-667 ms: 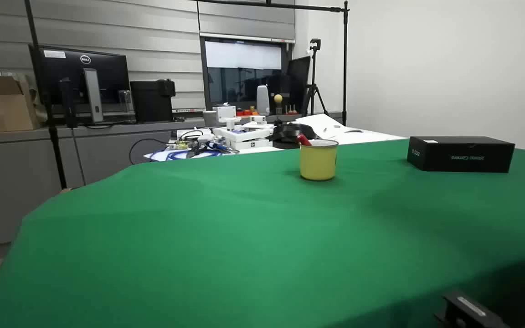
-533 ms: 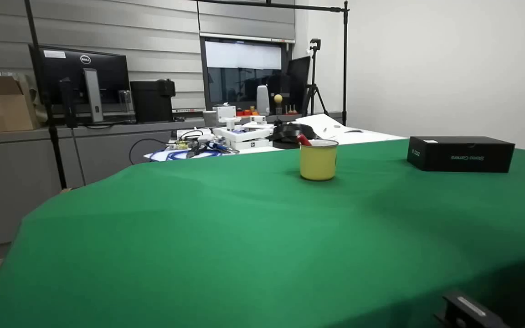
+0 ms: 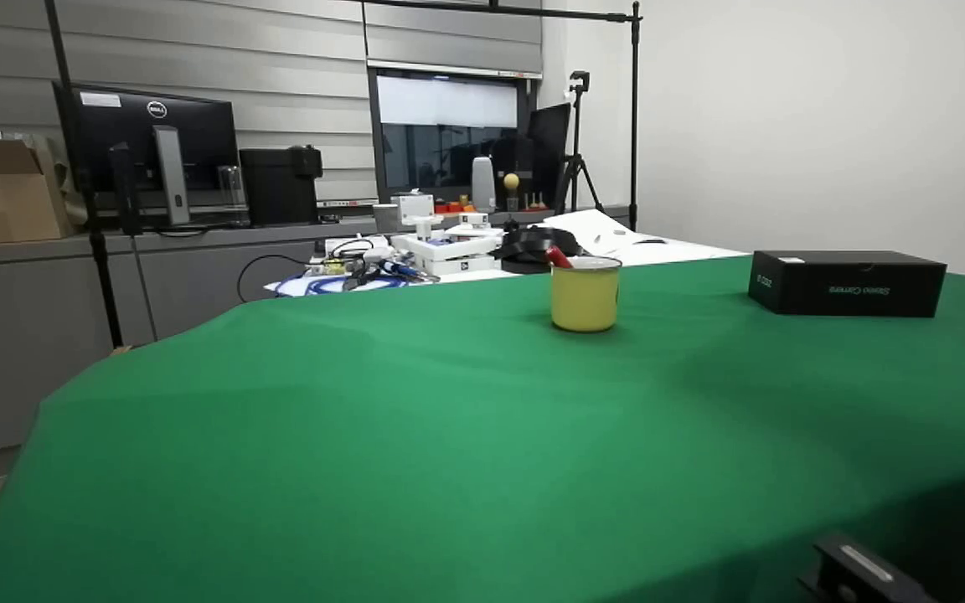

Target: Remove the object from the mug

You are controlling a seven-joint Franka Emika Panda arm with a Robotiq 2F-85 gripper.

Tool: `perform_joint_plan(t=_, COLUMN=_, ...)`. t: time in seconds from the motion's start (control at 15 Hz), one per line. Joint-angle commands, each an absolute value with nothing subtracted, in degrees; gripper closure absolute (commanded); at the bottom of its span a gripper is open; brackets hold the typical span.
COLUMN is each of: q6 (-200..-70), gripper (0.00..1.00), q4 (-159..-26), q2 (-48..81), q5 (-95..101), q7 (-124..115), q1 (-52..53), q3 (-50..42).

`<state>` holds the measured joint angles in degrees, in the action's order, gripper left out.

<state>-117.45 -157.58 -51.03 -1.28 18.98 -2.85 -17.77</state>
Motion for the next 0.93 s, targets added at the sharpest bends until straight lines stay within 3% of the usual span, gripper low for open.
perform_joint_plan(t=0.0, q6=-117.3, gripper=0.00, q4=-157.5, q2=-50.8, q5=-1.9, q7=19.4, q1=-3.5, q3=-17.2)
perform_joint_plan(t=0.47, q6=-129.7, gripper=0.00, q4=-150.1, q2=-31.0, q5=-5.0, q7=11.4, q1=1.0, q3=-14.8)
perform_joint_plan(t=0.87, q6=-135.9, gripper=0.00, q4=-136.3, q2=-10.4, q5=-13.9, q7=-2.9, q1=4.9, q3=-13.7)
